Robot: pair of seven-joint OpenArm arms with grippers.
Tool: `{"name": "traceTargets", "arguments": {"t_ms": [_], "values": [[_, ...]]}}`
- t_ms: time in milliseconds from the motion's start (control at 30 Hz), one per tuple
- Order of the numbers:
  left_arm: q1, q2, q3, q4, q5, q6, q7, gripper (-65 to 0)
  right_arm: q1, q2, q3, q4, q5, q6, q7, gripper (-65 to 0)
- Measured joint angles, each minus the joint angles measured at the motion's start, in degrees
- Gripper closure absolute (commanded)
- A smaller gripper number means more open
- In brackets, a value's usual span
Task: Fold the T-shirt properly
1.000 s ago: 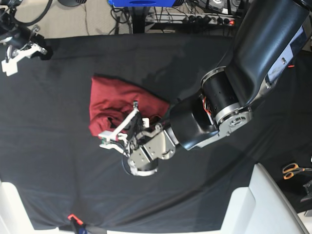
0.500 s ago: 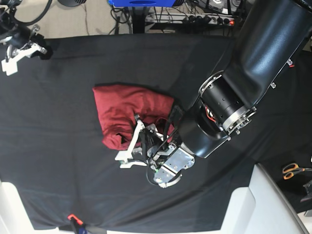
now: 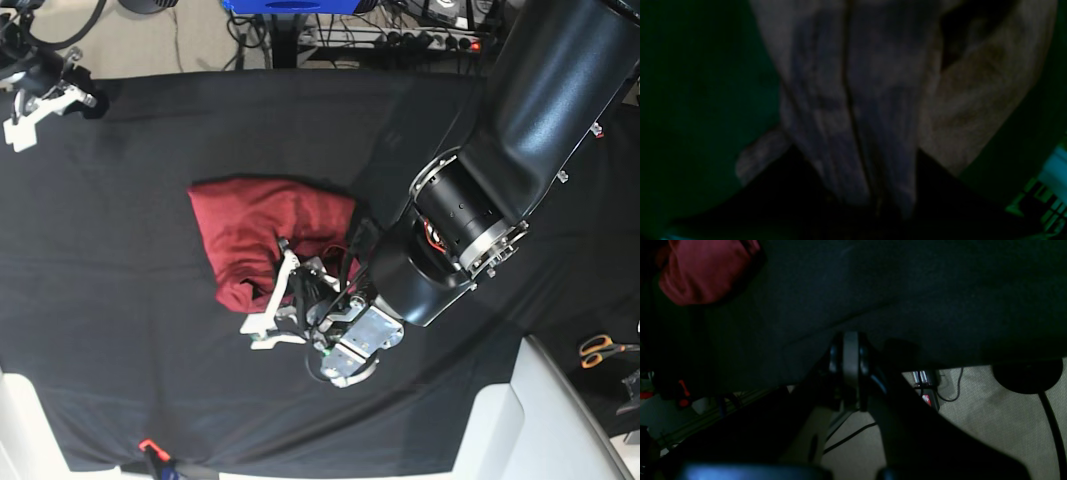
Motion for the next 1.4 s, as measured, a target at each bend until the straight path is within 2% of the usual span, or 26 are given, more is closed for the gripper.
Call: {"name": "traceTargets", "arguments": {"t_ms": [133,433,667,900,1033,1200,1300,1367,1400], "values": [[1.2,0.1,-6.6,-2.5,0.3,0.0,-0.1,0.0,0.0,0.1,0.0,0.0,0.0,0.0,0.0,0.0],[-0.3,-0.1,-12.8,-3.0,0.6,0.0,0.6,0.0,0.0,0.0,0.0,0.0,0.0,0.0,0.0,0.0],[-0.1,-2.4,-13.0,-2.9,0.5,0.0,0.3,0.0,0.0,0.0,0.1,0.0,0.0,0.2,0.0,0.0],[-0.3,-1.5,-12.8,-2.8,0.5,0.0,-0.1,0.0,0.2,0.1,-0.2,0.0,0.0,0.3,0.0,0.0],[-0.4,-1.6,-12.5,-2.8,0.9,0.0,-2.5,0.0,0.2,0.1,-0.2,0.0,0.0,0.3,0.0,0.0],[-0.3,-0.6,-12.5,-2.8,6.4,0.2,-4.5,0.0,0.2,0.1,-0.2,0.0,0.0,0.3,0.0,0.0],[0.4,0.6,-12.6,-2.8,7.1,0.4,-5.1,0.0,0.1,0.2,-1.7,0.7,-0.2,0.2,-0.3,-0.5],[0.7,0.7,-12.6,-2.7,7.2,0.4,-5.4,0.0,0.0,0.3,-4.2,1.9,0.9,1.6,-0.6,-0.9],[0.7,0.7,-12.6,-2.4,7.3,0.4,-5.3,0.0,0.1,0.2,-5.2,2.0,3.4,4.4,-0.6,-1.1]]}}
